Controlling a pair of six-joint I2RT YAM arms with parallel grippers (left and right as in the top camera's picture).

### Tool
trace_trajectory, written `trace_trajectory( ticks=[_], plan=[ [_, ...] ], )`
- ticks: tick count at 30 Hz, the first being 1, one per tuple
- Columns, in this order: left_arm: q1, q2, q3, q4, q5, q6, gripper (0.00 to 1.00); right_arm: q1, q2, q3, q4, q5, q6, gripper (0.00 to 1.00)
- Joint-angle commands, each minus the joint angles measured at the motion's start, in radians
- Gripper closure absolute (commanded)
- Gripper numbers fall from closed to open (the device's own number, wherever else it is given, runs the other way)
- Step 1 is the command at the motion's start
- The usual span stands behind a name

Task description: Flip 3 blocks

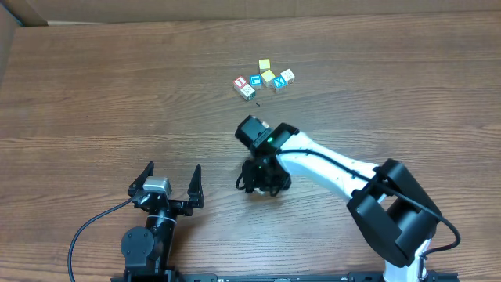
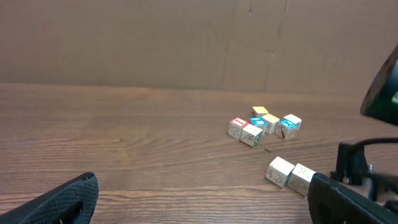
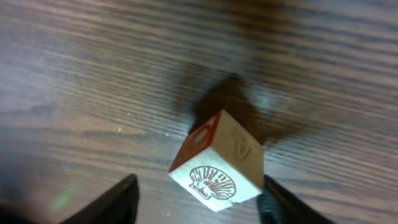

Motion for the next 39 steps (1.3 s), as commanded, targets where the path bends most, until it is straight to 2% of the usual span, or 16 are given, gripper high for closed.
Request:
trace_trajectory(
  ticks=[1,3,6,8,12,16,22,27,29,30,31,36,37,39],
  plan=[
    [-0.008,-0.007,-0.003,-0.002,0.001,0.022,0.00,0.010,-0.007,-0.016,0.009,0.153,0.084,0.45],
    [-0.008,-0.007,-0.003,-0.002,0.001,0.022,0.00,0.010,-0.007,-0.016,0.029,0.200,0.086,0.49],
    [-0.008,-0.007,-0.003,-0.002,0.001,0.023,0.00,0.006,-0.007,-0.016,0.072,0.250,0.085,0.65],
    [-0.008,-0.007,-0.003,-0.002,0.001,0.022,0.00,0.005,-0.007,-0.016,0.097,0.265,0.078,0.70],
    [-0.008,-0.007,-0.003,-0.002,0.001,0.022,0.00,0.005,-0.007,-0.016,0.125,0.293,0.078,0.72],
    [-0.008,-0.007,-0.003,-0.002,0.001,0.022,0.00,-0.005,-0.008,-0.014,0.139,0.329,0.071,0.82],
    [-0.008,-0.007,-0.003,-0.002,0.001,0.023,0.00,-0.038,-0.043,0.054,0.019,0.330,0.069,0.84],
    [-0.008,-0.007,-0.003,-0.002,0.001,0.023,0.00,-0.054,-0.094,0.084,-0.025,0.321,0.010,0.70],
    [-0.008,-0.007,-0.003,-0.002,0.001,0.022,0.00,-0.055,-0.099,0.084,-0.031,0.286,0.010,0.47],
    [-0.008,-0.007,-0.003,-0.002,0.001,0.022,0.00,-0.054,-0.099,0.083,-0.035,0.254,0.010,0.16],
    [-0.008,-0.007,-0.003,-0.002,0.001,0.022,0.00,-0.054,-0.099,0.081,-0.037,0.236,0.010,0.00],
    [-0.008,-0.007,-0.003,-0.002,0.001,0.022,0.00,-0.054,-0.099,0.080,-0.071,0.190,0.011,0.00],
    [-0.008,-0.007,-0.003,-0.002,0.001,0.022,0.00,-0.052,-0.099,0.078,-0.074,0.176,0.011,0.04],
    [-0.008,-0.007,-0.003,-0.002,0.001,0.022,0.00,-0.045,-0.099,0.064,-0.073,0.156,0.045,0.19]
  ],
)
